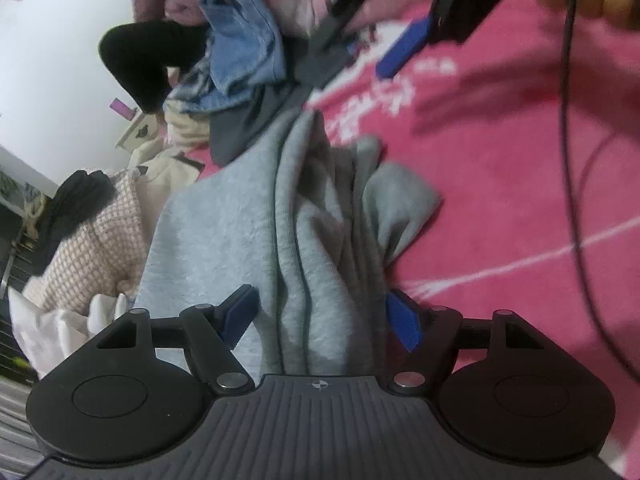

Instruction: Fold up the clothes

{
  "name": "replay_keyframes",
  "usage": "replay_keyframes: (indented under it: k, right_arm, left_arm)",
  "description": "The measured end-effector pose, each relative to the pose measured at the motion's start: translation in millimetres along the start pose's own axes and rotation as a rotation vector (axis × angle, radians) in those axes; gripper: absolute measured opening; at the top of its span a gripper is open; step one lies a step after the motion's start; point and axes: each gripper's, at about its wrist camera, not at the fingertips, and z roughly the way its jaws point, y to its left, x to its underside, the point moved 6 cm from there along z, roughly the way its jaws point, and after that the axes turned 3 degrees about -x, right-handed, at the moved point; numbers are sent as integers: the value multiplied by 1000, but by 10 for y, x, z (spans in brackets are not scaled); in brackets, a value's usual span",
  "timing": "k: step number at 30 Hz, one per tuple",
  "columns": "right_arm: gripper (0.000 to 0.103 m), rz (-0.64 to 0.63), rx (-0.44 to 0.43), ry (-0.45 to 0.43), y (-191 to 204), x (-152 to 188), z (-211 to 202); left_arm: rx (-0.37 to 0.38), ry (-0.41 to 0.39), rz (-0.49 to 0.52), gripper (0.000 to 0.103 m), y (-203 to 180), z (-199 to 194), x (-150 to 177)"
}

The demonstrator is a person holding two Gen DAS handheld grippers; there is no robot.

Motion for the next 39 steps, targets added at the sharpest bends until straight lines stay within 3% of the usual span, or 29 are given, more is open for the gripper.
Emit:
replay_keyframes:
  k: [6, 14, 21, 23, 32, 36, 39]
  right_arm:
    - [60, 28, -26, 1, -45, -55, -5]
    - [60, 50, -50, 17, -75, -78, -8]
    - [61, 41, -48, 25, -57, -66, 2]
    - [61, 54, -47, 31, -76, -63, 17]
    - [61, 81, -51, 52, -108, -25, 35]
    - [62, 86, -48, 51, -130, -37, 44]
    - [62, 82, -41, 57, -135, -37, 67]
  left_arm:
    - [-18, 55, -16, 73, -42, 160, -142]
    - [-102, 74, 126, 75, -209, 161, -227]
    - [-28, 97, 81, 76, -156, 18, -252]
    - [-23, 98, 73, 82, -190, 3, -254]
    - [-173, 57, 196, 86, -233, 132, -182]
    - [-143, 81, 145, 86, -70, 146, -202]
    - [-136, 68, 186, 84, -212, 209, -237]
